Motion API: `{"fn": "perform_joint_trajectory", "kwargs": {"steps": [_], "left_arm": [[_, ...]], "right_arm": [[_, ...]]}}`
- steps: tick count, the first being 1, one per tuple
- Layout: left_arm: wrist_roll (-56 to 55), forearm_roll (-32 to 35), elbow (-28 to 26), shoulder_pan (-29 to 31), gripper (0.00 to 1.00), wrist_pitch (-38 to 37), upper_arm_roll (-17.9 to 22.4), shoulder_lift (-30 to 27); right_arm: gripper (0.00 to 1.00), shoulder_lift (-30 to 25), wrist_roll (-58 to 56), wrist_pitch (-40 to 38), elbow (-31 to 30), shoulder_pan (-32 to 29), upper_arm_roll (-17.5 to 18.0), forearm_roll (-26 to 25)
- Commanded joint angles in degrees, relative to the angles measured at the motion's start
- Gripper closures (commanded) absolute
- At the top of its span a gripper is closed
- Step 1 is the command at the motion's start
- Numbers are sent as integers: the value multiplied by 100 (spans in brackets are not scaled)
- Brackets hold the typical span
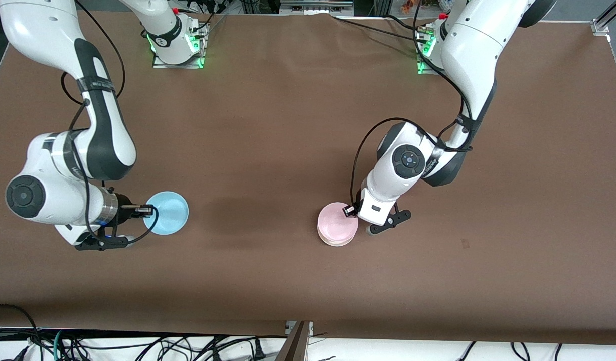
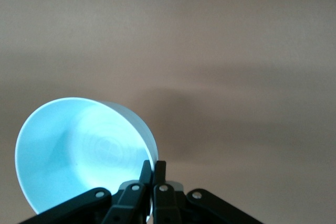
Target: Stack pink and blue bowls on white bowl
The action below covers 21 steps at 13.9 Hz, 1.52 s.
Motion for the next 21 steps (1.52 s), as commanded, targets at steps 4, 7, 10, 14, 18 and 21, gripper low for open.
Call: {"fn": "perform_joint_trajectory", "kwargs": {"steps": [4,7,10,14,18,21], "left_arm": [[-241,175,198,-199,100,120,177,177],[-268,175,207,-287,100,147,300,186],[-268,158,207,-278,79,138,292,186],[-250,167,216,-269,54,138,301,186],[-268,140,408,-260,70,103,292,168],[-268,149,418,-261,94,85,292,168]], "right_arm": [[99,-13,-58,-977,754,30,6,57],[99,-13,-49,-995,780,39,15,92],[99,-22,-32,-1013,789,39,15,268],[99,-22,-32,-1013,789,47,15,286],[99,-22,108,-1013,789,56,67,294],[99,-22,231,-1004,789,47,173,286]]}}
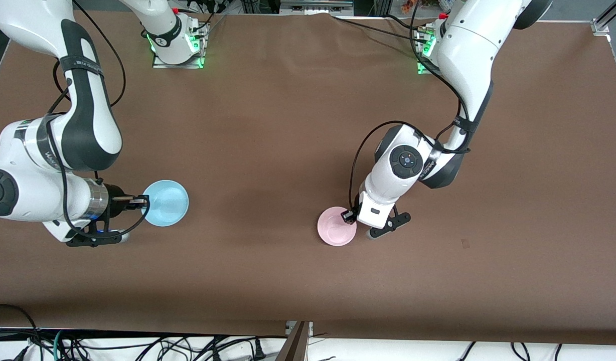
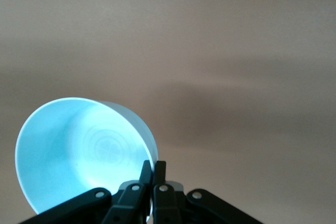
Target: Stack pink and blue bowls on white bowl
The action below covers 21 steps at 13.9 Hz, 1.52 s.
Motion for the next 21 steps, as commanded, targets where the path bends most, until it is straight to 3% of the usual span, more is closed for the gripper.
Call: {"fn": "perform_joint_trajectory", "kwargs": {"steps": [1,5,8,11,13,21], "left_arm": [[-123,137,152,-58,100,-77,51,42],[-105,137,231,-14,100,-234,51,-11],[-53,120,687,161,100,-997,51,-11],[-35,146,1100,346,100,-1744,42,-98],[105,146,1259,487,100,-2140,34,-222],[1483,85,1339,1453,100,-3363,-19,-784]], "right_arm": [[99,-8,276,-129,107,-8,82,62],[99,-8,514,-112,116,-17,240,62],[99,-8,724,-77,116,-8,301,62],[99,1,1574,72,116,-17,792,62],[99,70,2364,598,107,131,1135,53],[99,1019,4845,3182,116,1827,1101,-8]]}}
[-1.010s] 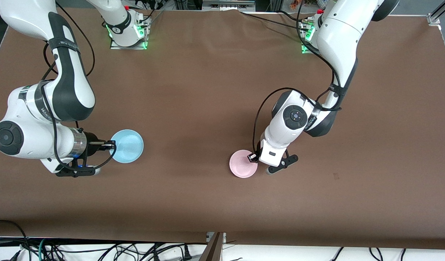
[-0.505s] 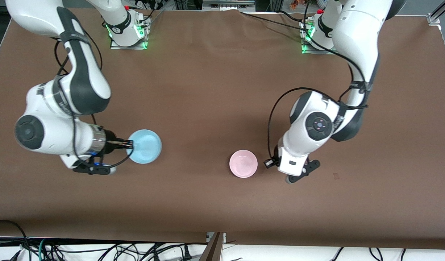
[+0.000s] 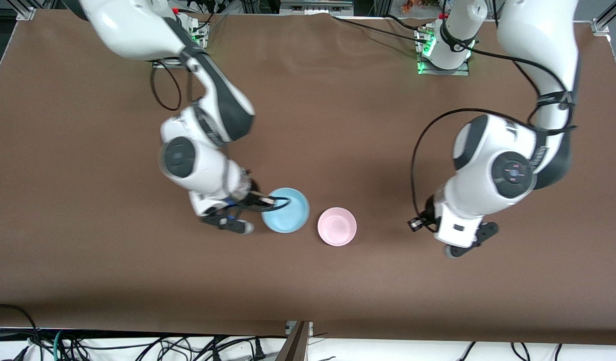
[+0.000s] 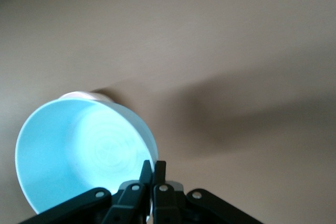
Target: Stack pink and blue bowls on white bowl
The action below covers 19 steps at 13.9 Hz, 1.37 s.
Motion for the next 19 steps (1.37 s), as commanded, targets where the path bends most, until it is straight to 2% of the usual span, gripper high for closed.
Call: {"fn": "perform_joint_trajectory", "kwargs": {"steps": [1,3,6,9,12,19], "left_arm": [[720,84,-43,442,100,-296,-65,-181],[1125,93,-43,767,100,-331,-65,-329],[1836,93,-43,1172,100,-691,-65,-497],[2426,67,-52,1506,100,-771,-73,-585],[2673,49,-95,1621,100,-938,-56,-699],[2841,75,-298,1639,100,-1131,-65,-840]], "right_arm": [[99,328,590,673,121,346,-48,-38],[99,504,995,1078,200,618,-136,-39],[99,838,1488,1168,577,1005,-373,-39],[99,1023,1664,1405,631,1155,-417,-47],[99,1155,1647,1581,631,1278,-602,-47],[99,1357,1577,2029,631,1296,-699,-47]]}}
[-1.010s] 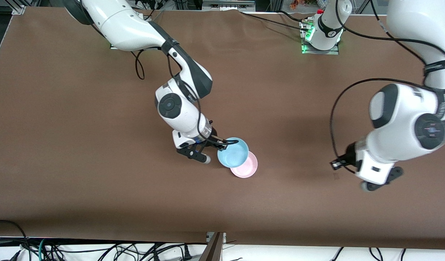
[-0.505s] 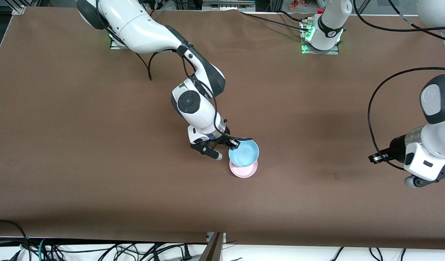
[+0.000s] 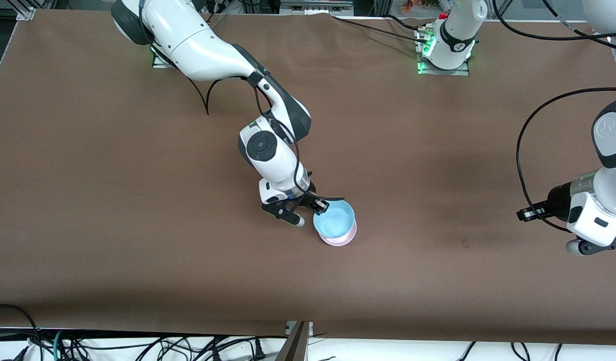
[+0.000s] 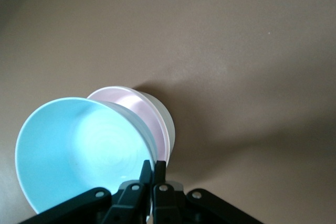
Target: Stack pink and blue bowls on white bowl
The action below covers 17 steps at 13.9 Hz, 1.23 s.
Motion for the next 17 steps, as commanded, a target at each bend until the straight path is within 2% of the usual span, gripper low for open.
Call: {"fn": "perform_joint_trajectory", "kwargs": {"steps": [1,7,9,13,15,17], "left_arm": [[145,102,-313,29,100,-177,-43,-306],[531,154,-1349,47,100,-107,-34,-1079],[532,225,-1447,47,100,-142,-43,-1264],[549,181,-1990,38,100,-256,-104,-2062],[584,181,-2089,38,98,-475,-166,-2362],[1065,137,-2019,38,97,-843,-175,-2591]], "right_arm": [[99,262,35,204,267,84,-55,-38],[99,314,26,257,293,93,-64,-47],[99,315,26,257,285,93,-55,-143],[99,341,44,275,285,93,-55,-170],[99,385,52,283,293,101,-64,-170],[99,411,53,371,285,110,-55,-170]]}}
